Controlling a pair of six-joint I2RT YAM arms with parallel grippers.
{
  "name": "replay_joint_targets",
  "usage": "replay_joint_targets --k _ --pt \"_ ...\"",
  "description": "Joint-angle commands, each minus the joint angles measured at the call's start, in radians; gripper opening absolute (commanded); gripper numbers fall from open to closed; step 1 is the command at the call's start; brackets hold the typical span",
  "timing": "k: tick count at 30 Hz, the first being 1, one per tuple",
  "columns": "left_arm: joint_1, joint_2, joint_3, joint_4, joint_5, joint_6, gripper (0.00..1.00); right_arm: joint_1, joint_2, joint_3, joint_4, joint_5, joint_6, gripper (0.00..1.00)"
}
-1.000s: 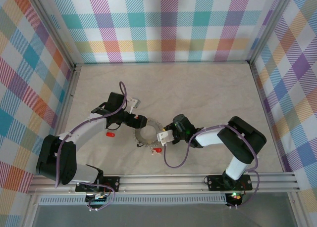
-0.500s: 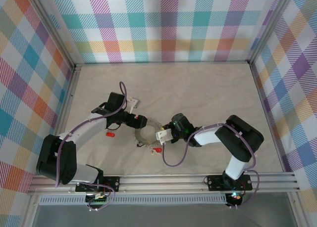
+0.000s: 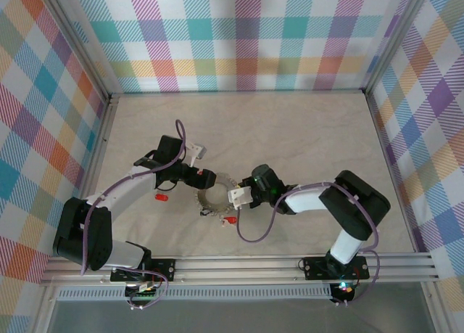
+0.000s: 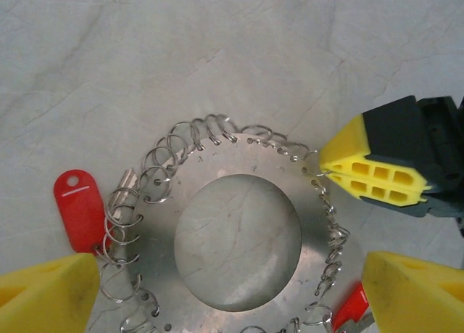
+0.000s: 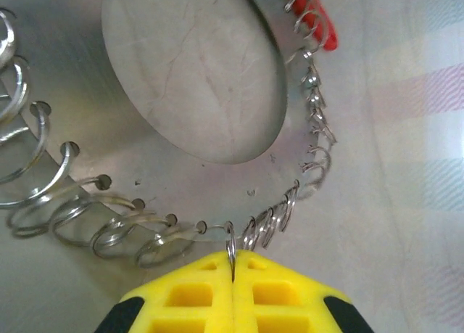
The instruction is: Put the keys on the keyring
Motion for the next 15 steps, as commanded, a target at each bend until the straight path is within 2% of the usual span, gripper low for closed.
replay_joint_targets --k 1,6,9,12,15 --pt "0.008 -0.048 -0.019 0.046 0.074 0.042 0.93 -0.026 -0.109 0.011 -0.074 -0.087 0.122 0.00" --pt "0.002 -0.150 -0.094 0.210 0.158 0.063 0.91 -0.051 -0.218 -0.019 -0.087 -0.149 0.205 0.00" --pt "-0.005 -0.197 -0.097 0.239 0.206 0.107 0.87 -0.069 -0.293 -0.016 -0.133 -0.213 0.242 0.00" --pt "-0.013 -0.218 -0.088 0.234 0.260 0.157 0.78 -0.088 -0.368 -0.019 -0.169 -0.288 0.292 0.00" --pt "-0.029 -0.234 -0.091 0.229 0.344 0.241 0.59 -0.110 -0.434 -0.017 -0.217 -0.363 0.343 0.00"
